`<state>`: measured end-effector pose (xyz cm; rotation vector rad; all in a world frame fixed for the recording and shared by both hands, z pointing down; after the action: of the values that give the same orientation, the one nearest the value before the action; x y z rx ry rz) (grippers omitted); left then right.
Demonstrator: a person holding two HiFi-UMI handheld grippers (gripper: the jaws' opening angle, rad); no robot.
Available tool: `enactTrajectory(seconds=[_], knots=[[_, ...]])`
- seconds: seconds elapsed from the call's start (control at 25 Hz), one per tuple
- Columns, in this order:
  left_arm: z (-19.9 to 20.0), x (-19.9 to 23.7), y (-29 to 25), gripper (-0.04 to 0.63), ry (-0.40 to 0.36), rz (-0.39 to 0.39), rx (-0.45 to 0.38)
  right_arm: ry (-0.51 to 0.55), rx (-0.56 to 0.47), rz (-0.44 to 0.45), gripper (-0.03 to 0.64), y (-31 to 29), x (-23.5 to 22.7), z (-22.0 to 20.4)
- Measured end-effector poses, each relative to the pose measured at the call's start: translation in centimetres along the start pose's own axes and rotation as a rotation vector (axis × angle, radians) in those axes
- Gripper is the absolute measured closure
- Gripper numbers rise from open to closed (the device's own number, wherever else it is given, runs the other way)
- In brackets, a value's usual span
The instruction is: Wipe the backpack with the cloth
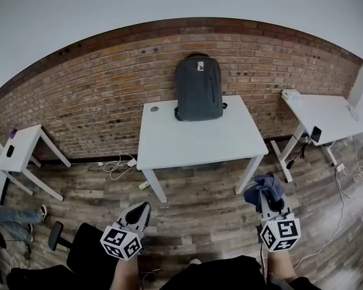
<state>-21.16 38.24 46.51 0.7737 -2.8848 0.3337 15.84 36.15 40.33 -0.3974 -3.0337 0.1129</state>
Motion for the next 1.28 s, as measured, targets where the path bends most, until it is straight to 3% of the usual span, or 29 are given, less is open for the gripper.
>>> enactTrajectory(seconds=[0.28, 0.52, 0.84, 1.08, 1.28], knots=[[0.2, -4.4, -0.6, 0.601, -0.02, -0.04, 0.022, -0.02, 0.002, -0.006, 0.552, 4.4, -1.7, -0.6], [-0.3, -12.6, -1.5, 0.601, -0.068, -0.109, 0.04, -0.018, 0.016, -0.001, 0.552, 10.3, -4.6, -1.9], [-3.4, -22.1, 3.4, 0.6, -0.072, -0.05, 0.079, -0.029, 0.016, 0.076, 0.552, 18.6, -8.1, -4.0], [-6.1, -26.3, 8.4, 0.6, -0.053, 0.047, 0.086, -0.073, 0.02, 0.127, 0.552, 23.5, -9.5, -6.8], [-8.3, -29.9, 11.6, 0.601, -0.043, 0.071, 0.109, -0.058, 0.027, 0.163, 0.552, 27.0, -9.7, -7.3]])
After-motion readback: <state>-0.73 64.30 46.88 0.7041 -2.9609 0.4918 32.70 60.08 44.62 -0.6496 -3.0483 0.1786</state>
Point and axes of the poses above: the fingertips, and each gripper's own axes: y backward along the fingers, x to its left, z out of its top, the point moved 1 cm from there along y, backward along the fingers, and after that the axes turned 1 degree about y, right-handed, at the moved point
